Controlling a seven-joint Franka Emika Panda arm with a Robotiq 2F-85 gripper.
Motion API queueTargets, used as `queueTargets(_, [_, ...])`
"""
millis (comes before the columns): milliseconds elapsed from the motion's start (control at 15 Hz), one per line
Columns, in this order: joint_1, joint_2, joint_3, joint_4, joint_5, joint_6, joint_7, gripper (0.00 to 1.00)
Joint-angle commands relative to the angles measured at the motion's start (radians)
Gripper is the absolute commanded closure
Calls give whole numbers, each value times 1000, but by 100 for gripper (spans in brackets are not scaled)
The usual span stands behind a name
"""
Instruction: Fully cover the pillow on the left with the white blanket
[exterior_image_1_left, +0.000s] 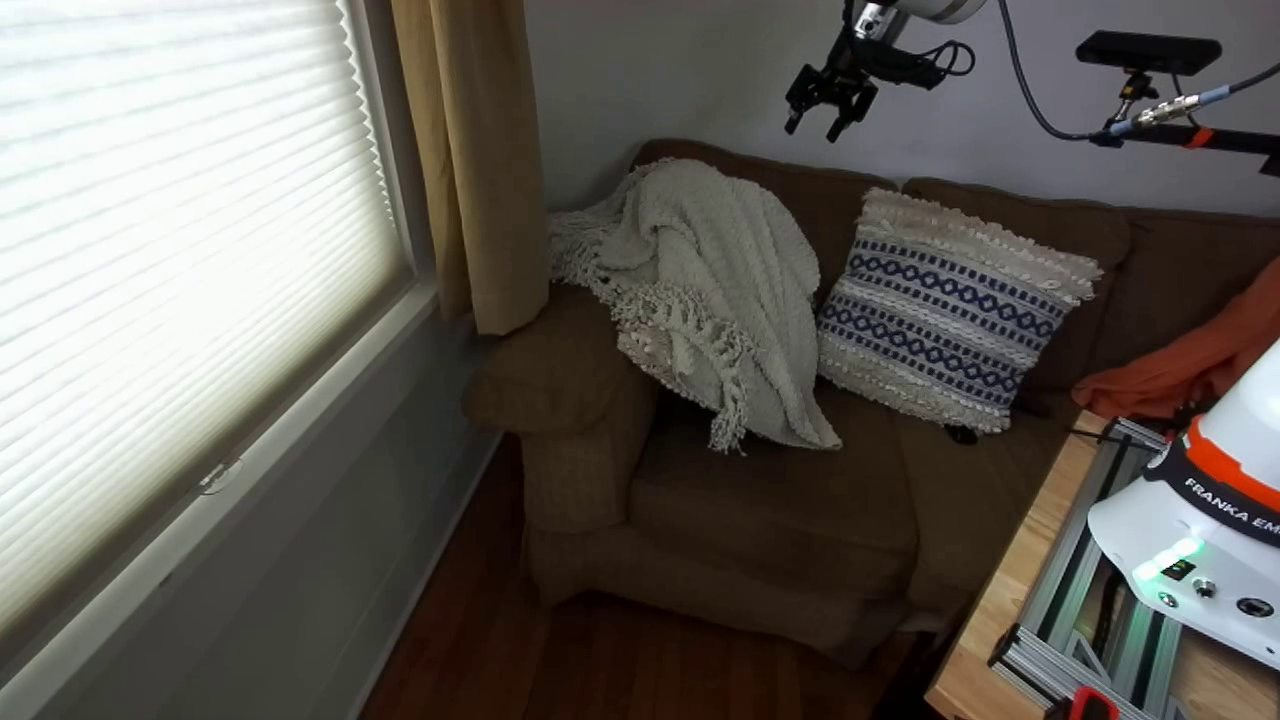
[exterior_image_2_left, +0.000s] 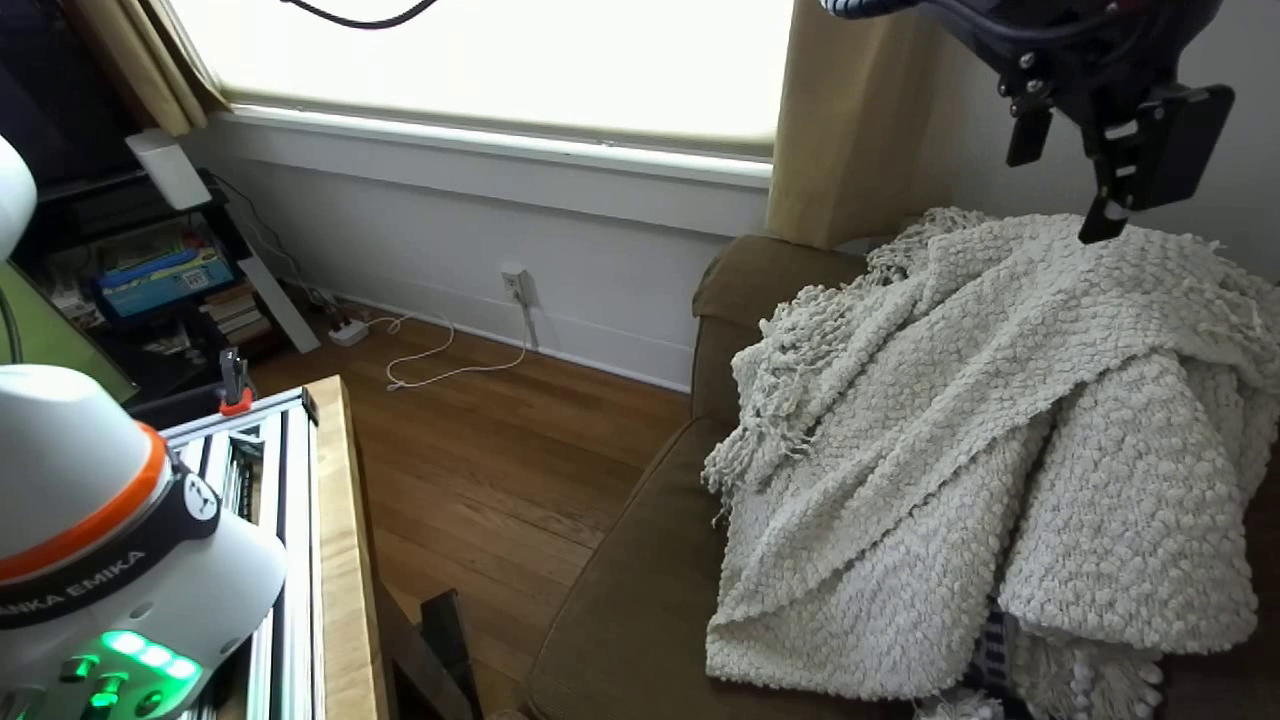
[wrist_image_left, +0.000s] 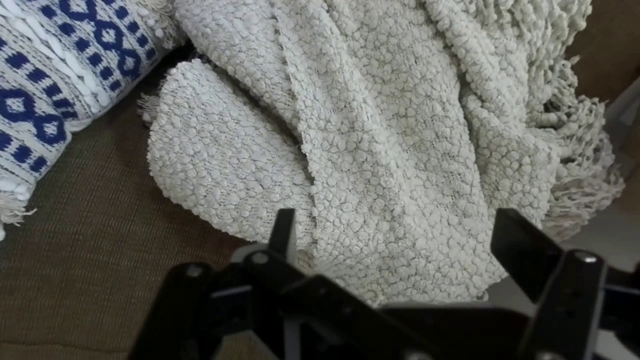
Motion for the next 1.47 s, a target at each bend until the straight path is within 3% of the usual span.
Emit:
queueTargets(0, [-79,97,57,61,232,101,-126,0])
queueTargets(200, [-167,209,125,164,462,92,-257,0])
queueTargets(400, [-222,328,153,283,577,58,-333,0])
queueTargets(800, [-278,497,174,466,616,-48,-366,0])
queueTargets(1400, [-313,708,231,724,684,-46,-355,0])
